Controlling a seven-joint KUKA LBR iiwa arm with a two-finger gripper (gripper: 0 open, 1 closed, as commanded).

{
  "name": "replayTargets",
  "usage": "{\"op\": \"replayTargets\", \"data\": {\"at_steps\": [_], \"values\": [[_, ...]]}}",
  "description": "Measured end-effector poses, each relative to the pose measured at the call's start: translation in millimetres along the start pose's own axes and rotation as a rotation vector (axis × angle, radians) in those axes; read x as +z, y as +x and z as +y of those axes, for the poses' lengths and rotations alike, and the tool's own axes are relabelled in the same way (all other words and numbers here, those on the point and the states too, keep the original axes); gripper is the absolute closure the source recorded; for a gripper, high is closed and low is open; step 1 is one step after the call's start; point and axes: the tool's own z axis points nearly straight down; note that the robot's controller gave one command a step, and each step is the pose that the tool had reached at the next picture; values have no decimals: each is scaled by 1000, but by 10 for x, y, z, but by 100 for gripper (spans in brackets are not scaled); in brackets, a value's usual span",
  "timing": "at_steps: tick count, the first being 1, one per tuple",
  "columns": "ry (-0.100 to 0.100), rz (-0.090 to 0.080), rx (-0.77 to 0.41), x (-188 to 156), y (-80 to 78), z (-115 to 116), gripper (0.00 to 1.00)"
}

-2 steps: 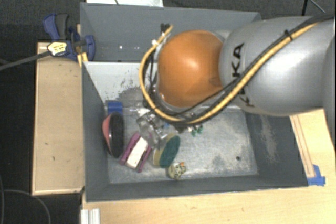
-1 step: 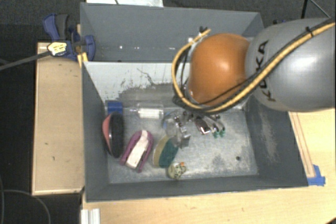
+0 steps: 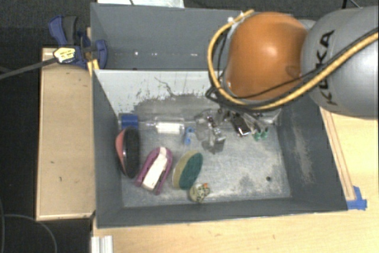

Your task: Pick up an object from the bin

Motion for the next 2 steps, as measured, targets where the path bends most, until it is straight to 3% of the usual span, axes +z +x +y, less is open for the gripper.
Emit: {"op": "replayTargets", "data": {"at_steps": [1, 2], "values": [[-1, 4, 122, 415, -322, -197, 100], [-2, 9, 186, 785, -442, -100, 100]]}}
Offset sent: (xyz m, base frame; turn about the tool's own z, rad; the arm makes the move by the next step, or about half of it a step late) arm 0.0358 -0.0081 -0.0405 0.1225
